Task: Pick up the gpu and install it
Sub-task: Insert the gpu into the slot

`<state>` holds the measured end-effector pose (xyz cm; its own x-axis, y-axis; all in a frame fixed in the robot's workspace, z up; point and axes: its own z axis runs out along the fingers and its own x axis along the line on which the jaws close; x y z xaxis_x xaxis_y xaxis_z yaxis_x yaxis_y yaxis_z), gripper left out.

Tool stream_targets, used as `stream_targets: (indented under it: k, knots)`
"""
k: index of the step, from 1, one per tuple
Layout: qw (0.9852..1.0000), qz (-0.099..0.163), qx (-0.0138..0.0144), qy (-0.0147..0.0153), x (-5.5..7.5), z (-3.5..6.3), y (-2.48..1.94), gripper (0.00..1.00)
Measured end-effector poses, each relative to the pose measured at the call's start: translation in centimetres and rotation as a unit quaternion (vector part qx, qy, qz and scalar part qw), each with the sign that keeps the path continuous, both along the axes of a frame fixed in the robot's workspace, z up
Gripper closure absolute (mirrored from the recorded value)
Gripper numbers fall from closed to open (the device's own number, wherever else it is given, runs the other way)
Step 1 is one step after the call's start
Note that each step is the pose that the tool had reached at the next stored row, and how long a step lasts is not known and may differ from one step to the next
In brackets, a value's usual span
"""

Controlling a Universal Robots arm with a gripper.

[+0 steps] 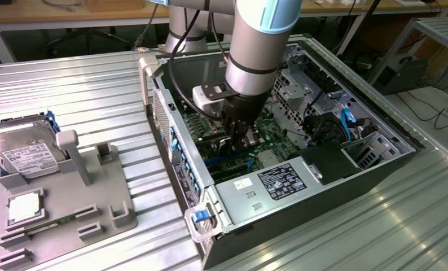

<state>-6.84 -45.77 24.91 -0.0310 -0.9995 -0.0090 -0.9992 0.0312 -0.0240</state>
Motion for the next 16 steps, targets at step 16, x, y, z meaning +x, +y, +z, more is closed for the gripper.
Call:
stream_targets:
  k: [16]
  knots:
    - [1.0,0.0,0.0,-0.0001,-0.04,-0.31,0.01,0.72]
